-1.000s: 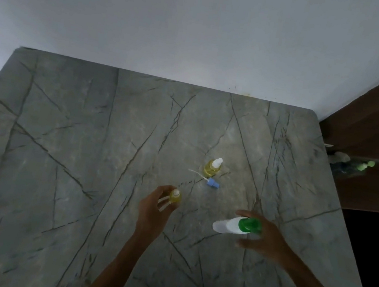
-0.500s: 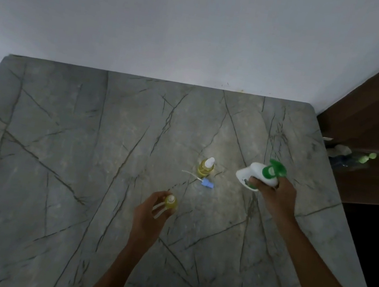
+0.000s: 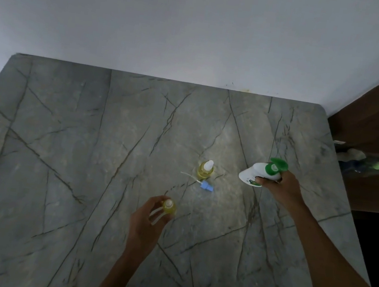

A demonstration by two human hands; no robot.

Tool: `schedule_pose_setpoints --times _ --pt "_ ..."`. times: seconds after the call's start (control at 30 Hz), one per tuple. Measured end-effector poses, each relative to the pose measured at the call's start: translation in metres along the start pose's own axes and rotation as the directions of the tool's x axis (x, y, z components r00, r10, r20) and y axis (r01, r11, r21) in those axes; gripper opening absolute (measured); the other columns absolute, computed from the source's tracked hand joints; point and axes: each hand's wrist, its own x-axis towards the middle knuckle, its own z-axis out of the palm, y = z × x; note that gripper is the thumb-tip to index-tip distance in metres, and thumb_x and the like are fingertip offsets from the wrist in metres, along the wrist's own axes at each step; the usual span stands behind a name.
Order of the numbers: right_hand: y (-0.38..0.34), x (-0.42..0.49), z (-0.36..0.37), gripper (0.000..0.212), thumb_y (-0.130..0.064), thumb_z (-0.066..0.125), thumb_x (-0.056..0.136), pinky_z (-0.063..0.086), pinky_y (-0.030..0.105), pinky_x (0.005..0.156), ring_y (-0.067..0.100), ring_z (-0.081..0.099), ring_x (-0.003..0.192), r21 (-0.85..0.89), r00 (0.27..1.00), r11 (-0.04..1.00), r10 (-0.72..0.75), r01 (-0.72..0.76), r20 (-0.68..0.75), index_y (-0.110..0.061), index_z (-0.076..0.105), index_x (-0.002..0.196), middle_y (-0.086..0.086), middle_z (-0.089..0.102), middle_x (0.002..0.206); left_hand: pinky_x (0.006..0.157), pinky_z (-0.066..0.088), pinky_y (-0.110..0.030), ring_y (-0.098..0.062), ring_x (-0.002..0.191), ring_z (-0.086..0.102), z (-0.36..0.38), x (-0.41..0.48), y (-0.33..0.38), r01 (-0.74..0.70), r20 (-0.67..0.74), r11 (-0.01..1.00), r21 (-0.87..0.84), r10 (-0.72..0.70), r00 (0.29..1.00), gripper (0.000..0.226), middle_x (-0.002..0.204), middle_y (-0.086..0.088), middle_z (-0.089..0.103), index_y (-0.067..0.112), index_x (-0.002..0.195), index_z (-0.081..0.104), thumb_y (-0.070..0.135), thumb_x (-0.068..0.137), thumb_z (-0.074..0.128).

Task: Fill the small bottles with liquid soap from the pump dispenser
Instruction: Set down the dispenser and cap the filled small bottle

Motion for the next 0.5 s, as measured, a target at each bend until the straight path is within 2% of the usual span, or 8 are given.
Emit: schedule_pose_setpoints --times 0.07,0.13,0.23,0.3,0.37,0.43,0.47,0.5 --pt "0.004 0.006 -0.003 0.056 -0.012 0.087 0.068 0.048 0.019 0.074 0.021 0.065 0.099 0.012 0.998 1.0 -0.012 0.011 0.058 -0.008 0.065 0.12 0.006 0.069 0.107 0.077 0.059 -0.024 -0.003 0.09 0.069 0.001 0.0 0.002 0.002 -0.003 1.0 0.008 -0.002 1.0 0.031 0.096 0.014 0.071 0.02 0.107 0.066 0.015 0.079 0.078" --pt "0.007 0.011 -0.006 0.057 -0.011 0.087 0.068 0.051 0.027 0.082 0.024 0.066 0.105 0.028 0.994 0.999 -0.024 0.021 0.111 -0.011 0.065 0.121 0.006 0.07 0.11 0.077 0.059 -0.024 -0.002 0.09 0.069 0.002 -0.001 0.005 -0.001 -0.004 1.0 0.016 0.001 1.0 0.03 0.095 0.013 0.072 0.02 0.107 0.066 0.015 0.079 0.077" --pt "0.007 0.012 -0.015 0.079 -0.007 0.09 0.062 0.051 0.033 0.091 0.02 0.062 0.11 0.069 0.988 0.997 -0.027 0.017 0.15 -0.019 0.055 0.131 0.0 0.064 0.119 0.078 0.059 -0.025 -0.003 0.091 0.069 0.004 -0.002 0.007 0.001 -0.014 1.0 0.018 -0.001 1.0 0.031 0.096 0.012 0.072 0.02 0.106 0.066 0.015 0.079 0.078" --pt "0.007 0.003 -0.023 0.095 -0.008 0.093 0.057 0.049 0.034 0.093 0.014 0.057 0.111 0.068 0.992 0.998 -0.02 0.012 0.126 -0.021 0.045 0.138 -0.005 0.058 0.125 0.079 0.058 -0.026 -0.005 0.093 0.068 0.004 -0.003 0.007 0.008 -0.019 1.0 0.002 -0.008 1.0 0.031 0.097 0.013 0.071 0.021 0.106 0.066 0.013 0.078 0.078" --pt "0.009 -0.019 -0.027 0.095 -0.012 0.094 0.056 0.046 0.032 0.089 0.013 0.054 0.109 0.078 0.999 0.997 0.027 -0.024 -0.046 -0.019 0.043 0.136 -0.004 0.055 0.123 0.08 0.058 -0.027 -0.007 0.094 0.069 0.003 -0.005 0.008 0.0 -0.031 1.0 -0.006 0.0 1.0 0.031 0.098 0.013 0.071 0.022 0.106 0.066 0.012 0.078 0.078" --pt "0.01 -0.051 -0.016 0.069 -0.023 0.09 0.061 0.045 0.028 0.075 0.022 0.059 0.097 0.099 0.939 0.994 0.083 -0.053 -0.332 -0.013 0.053 0.118 0.004 0.06 0.108 0.081 0.058 -0.029 -0.008 0.094 0.069 0.003 -0.006 0.009 -0.016 -0.042 1.0 -0.004 0.016 0.999 0.031 0.098 0.012 0.071 0.021 0.106 0.066 0.012 0.079 0.077" --pt "0.009 -0.066 -0.004 0.054 -0.032 0.084 0.064 0.042 0.026 0.069 0.028 0.061 0.089 0.07 0.898 0.997 0.066 -0.04 -0.435 -0.012 0.057 0.106 0.006 0.062 0.097 0.081 0.058 -0.03 -0.009 0.095 0.069 0.004 -0.007 0.01 -0.026 -0.046 1.0 -0.001 0.026 0.999 0.031 0.099 0.012 0.071 0.021 0.106 0.066 0.013 0.079 0.077" --pt "0.006 -0.079 0.011 0.044 -0.039 0.076 0.066 0.04 0.027 0.066 0.03 0.062 0.082 0.026 0.884 1.0 0.019 -0.008 -0.467 -0.011 0.059 0.097 0.006 0.063 0.089 0.082 0.058 -0.03 -0.009 0.095 0.069 0.004 -0.009 0.011 -0.032 -0.049 1.0 -0.001 0.031 0.998 0.03 0.099 0.012 0.071 0.021 0.107 0.066 0.013 0.08 0.077"
